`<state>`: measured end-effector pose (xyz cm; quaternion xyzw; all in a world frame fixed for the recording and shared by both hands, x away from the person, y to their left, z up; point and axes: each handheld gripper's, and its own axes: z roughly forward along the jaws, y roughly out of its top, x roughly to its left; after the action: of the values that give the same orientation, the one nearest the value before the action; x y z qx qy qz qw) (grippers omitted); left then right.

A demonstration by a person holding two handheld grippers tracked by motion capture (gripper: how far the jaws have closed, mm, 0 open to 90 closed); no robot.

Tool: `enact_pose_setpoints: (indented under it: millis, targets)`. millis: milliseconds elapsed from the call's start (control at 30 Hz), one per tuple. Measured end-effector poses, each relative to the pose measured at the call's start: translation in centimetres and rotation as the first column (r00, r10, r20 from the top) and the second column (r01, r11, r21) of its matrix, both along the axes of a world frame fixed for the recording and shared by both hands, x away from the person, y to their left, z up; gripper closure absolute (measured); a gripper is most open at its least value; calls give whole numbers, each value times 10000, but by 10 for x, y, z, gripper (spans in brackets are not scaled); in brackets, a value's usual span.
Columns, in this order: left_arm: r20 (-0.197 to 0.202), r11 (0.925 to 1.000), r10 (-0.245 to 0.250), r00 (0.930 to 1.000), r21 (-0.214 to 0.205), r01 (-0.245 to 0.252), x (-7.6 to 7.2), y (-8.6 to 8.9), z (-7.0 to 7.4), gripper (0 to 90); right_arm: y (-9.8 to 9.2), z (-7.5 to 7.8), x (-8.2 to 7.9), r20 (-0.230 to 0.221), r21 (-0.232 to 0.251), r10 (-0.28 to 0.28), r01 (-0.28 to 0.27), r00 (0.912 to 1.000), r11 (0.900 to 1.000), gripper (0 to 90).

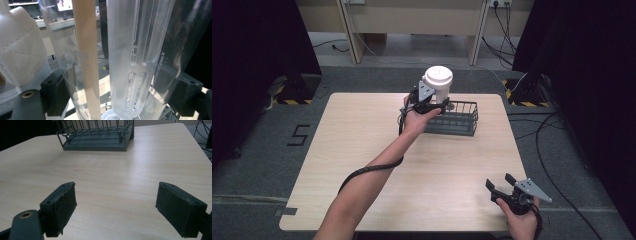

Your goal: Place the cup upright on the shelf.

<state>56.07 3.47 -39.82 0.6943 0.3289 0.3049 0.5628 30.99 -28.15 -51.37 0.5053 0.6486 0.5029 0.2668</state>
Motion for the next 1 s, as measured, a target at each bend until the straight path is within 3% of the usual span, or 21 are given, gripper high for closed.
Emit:
enact_pose_setpoints:
  millis: [167,500,1000]
  targets:
    - [-29,9998,95,10000,160,-95,6,-2,-1,176,0,0,0,-1,-31,46,-46,10000,10000,168]
    - [-241,9998,184,9995,10,-184,15,-6,-6,176,1,0,0,-28,-45,82,-82,10000,10000,168]
    - [-747,9992,371,9965,143,-361,29,-13,-25,175,2,0,0,12,-217,191,-191,9998,9996,167]
